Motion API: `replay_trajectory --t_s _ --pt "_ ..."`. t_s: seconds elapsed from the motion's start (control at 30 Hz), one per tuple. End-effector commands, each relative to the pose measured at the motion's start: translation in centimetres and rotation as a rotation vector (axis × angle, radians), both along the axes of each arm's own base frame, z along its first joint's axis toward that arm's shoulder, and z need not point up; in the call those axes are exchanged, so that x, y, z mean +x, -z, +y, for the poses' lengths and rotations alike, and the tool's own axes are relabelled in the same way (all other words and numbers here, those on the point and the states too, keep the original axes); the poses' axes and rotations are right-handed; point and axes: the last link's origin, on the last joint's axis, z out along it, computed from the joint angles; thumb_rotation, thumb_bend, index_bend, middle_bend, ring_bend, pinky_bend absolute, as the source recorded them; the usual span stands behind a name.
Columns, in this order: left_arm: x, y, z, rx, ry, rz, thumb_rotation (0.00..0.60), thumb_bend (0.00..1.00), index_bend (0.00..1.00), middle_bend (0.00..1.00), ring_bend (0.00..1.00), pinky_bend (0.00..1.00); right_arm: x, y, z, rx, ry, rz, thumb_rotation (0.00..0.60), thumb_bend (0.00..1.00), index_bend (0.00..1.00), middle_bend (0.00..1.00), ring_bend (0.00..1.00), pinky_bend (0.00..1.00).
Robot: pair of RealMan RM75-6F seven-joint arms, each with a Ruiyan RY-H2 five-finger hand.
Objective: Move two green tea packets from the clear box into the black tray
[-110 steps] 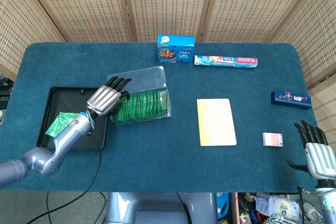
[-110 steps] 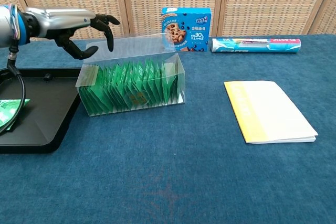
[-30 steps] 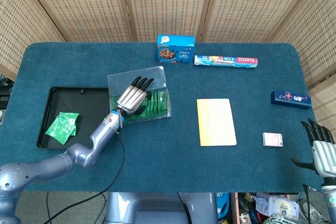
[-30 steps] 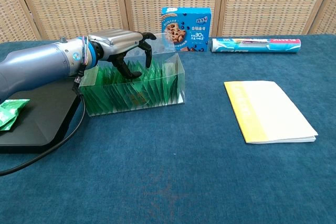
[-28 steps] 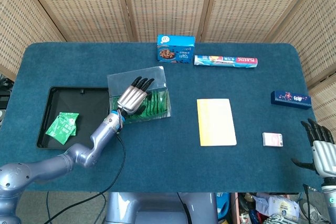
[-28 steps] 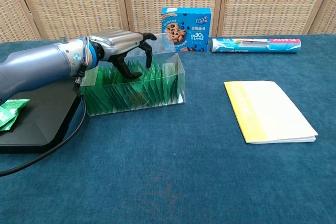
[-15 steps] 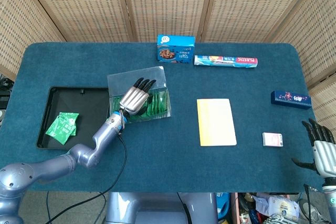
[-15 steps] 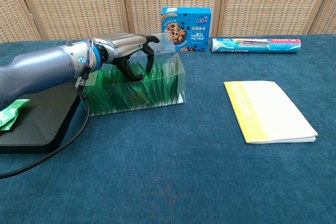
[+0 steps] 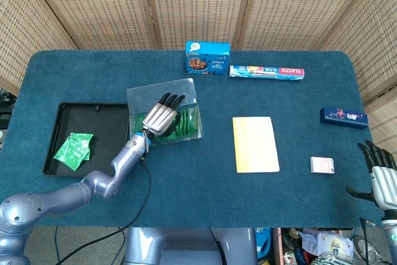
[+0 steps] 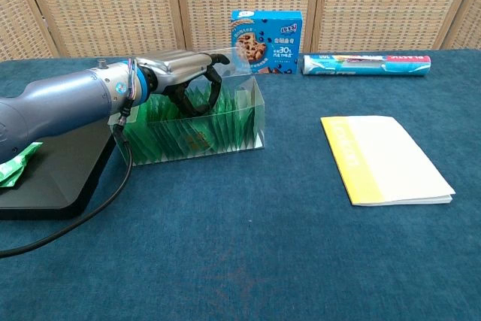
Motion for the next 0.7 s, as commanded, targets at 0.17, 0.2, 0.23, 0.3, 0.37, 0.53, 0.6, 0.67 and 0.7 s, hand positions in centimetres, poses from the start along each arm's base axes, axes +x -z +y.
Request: replay_trajectory --t_s 0.17,0.2,0.23,0.3,0.37,0.53,0.6,0.67,0.7 --pt "0.0 -0.1 0.1 0.002 -0.001 -0.006 0.600 0.54 0.59 0.00 0.00 0.00 0.0 0.0 0.0 0.000 -0.001 0.000 0.600 0.00 0.00 0.00 0.00 0.00" --pt "0.1 -0.2 0.1 0.003 0.000 -0.006 0.600 0.54 0.59 0.00 0.00 0.00 0.0 0.0 0.0 0.000 -0.001 0.000 0.600 0.00 0.00 0.00 0.00 0.00" --pt "0.1 -0.2 0.1 0.004 0.001 -0.006 0.600 0.54 0.59 0.00 0.00 0.00 0.0 0.0 0.0 0.000 0.000 0.000 0.600 0.00 0.00 0.00 0.00 0.00" --pt "0.1 -0.3 0.1 0.005 0.002 -0.010 0.600 0.54 0.60 0.00 0.00 0.00 0.0 0.0 0.0 -0.001 0.000 0.000 0.600 0.00 0.00 0.00 0.00 0.00" --pt "0.3 -0.5 0.1 0.009 0.006 -0.018 0.600 0.54 0.61 0.00 0.00 0.00 0.0 0.0 0.0 -0.001 0.000 -0.001 0.600 0.00 0.00 0.00 0.00 0.00" --pt "0.6 -1.5 0.1 0.023 0.019 -0.038 0.600 0.54 0.62 0.00 0.00 0.00 0.0 0.1 0.0 0.003 0.000 -0.001 0.600 0.00 0.00 0.00 0.00 0.00" --pt "0.8 -2.0 0.2 0.030 0.020 -0.053 0.600 0.54 0.63 0.00 0.00 0.00 0.0 0.1 0.0 0.005 -0.001 0.000 0.600 0.00 0.00 0.00 0.00 0.00" --pt "0.9 -2.3 0.2 0.034 0.021 -0.059 0.600 0.54 0.64 0.00 0.00 0.00 0.1 0.1 0.0 0.006 -0.002 0.000 0.600 0.00 0.00 0.00 0.00 0.00" --pt "0.9 -2.5 0.2 0.036 0.022 -0.063 0.600 0.54 0.64 0.00 0.00 0.00 0.1 0.1 0.0 0.006 -0.003 0.001 0.600 0.00 0.00 0.00 0.00 0.00"
